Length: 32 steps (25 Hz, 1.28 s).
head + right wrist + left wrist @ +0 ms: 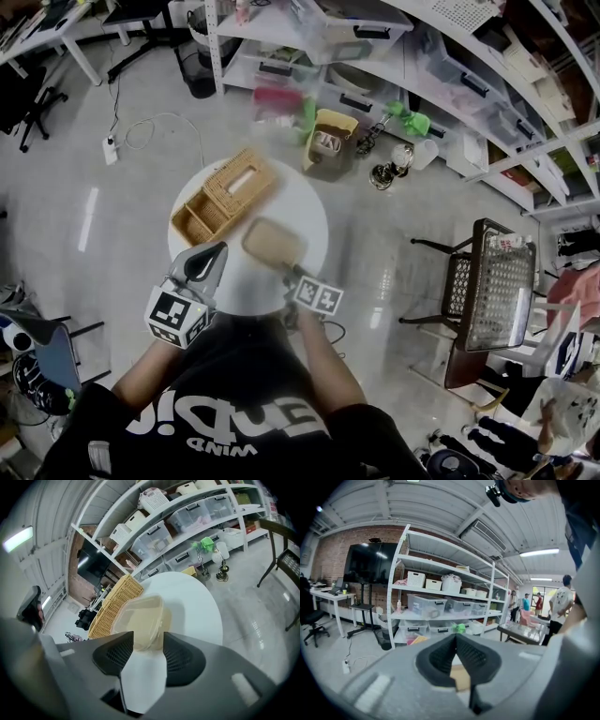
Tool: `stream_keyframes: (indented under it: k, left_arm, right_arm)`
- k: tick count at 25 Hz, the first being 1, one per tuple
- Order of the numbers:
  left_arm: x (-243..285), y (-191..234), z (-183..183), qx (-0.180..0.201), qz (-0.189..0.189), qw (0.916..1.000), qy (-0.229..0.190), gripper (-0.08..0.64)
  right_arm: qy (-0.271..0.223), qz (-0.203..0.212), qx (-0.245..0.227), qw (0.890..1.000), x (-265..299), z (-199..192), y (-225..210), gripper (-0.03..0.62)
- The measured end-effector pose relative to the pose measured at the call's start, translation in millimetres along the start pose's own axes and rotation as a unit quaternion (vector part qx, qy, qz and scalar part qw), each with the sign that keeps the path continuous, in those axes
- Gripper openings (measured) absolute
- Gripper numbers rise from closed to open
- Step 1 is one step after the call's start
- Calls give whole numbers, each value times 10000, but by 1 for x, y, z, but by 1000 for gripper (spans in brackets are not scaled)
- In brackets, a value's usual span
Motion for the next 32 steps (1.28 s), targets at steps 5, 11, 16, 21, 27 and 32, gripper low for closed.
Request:
stream_keyframes:
  k: [5,11,16,21,27,32]
  left_arm:
    - [2,2,-2,-14,0,10000,12,0]
    - [4,2,-4,-12,6,10000,6,2]
    - [5,-4,-4,1,-11,10000,-16,2]
    - [5,-8,-4,1,-17,10000,-25,2]
    - [4,-9,-3,-1,0,10000,-21,0]
    - [4,-9,-3,-4,-3,10000,-38,1]
  right_arm:
    - [83,90,68,9999,4,-3,0,186]
    - [116,79,-24,9999,3,-2,1,158]
    - [108,63,-31,9999,-3,-3,0,143]
    - [151,-3,-73,9999,-6,-3,-2,125]
    - [142,-39,-100,9998,-10,0,-1,106]
    - [122,-32,-98,9999,-12,1,-1,82]
Point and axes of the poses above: the fingertips, and each gripper's own axes: x forward along the fingers, y to its left, z out of its top, the point moved 4 cm from there along -x, backward along the fingers
